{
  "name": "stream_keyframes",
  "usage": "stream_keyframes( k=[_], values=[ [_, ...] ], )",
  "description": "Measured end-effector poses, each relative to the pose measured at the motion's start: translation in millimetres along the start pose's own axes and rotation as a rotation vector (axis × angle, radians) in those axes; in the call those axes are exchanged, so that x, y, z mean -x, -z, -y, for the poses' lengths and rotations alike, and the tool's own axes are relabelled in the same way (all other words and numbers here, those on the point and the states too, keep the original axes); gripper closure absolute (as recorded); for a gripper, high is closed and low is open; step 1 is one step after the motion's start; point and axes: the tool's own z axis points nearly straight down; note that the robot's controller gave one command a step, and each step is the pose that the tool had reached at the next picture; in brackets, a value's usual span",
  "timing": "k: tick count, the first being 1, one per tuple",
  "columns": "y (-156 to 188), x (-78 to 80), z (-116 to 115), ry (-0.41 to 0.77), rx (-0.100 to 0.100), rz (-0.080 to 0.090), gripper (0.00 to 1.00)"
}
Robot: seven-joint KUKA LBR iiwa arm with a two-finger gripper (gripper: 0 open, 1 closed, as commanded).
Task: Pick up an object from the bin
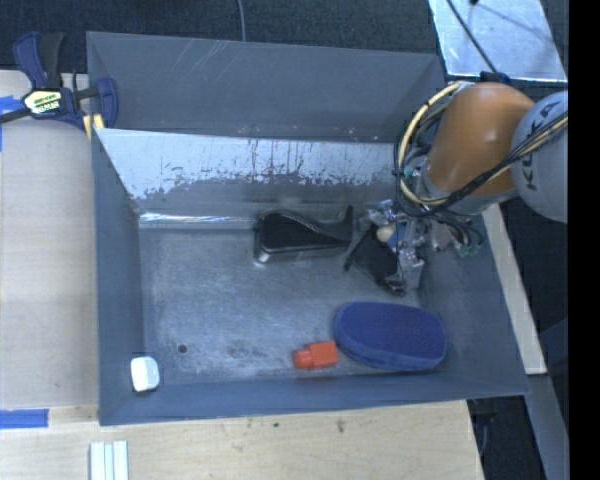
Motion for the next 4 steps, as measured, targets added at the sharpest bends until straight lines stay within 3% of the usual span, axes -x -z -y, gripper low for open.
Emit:
stream_keyframes(
  k=[1, 2, 3, 4],
  values=[
    [1.5, 1.6, -5.2, 0.003, 0.005, 0.001, 1.00],
    [1.3, 1.1, -4.5, 0.002, 0.004, 0.000, 0.00],
    [1.5, 1.2, -4.4, 0.001, 0.004, 0.001, 1.00],
    [1.3, 1.0, -4.3, 0.001, 0.004, 0.000, 0.00]
  ],
)
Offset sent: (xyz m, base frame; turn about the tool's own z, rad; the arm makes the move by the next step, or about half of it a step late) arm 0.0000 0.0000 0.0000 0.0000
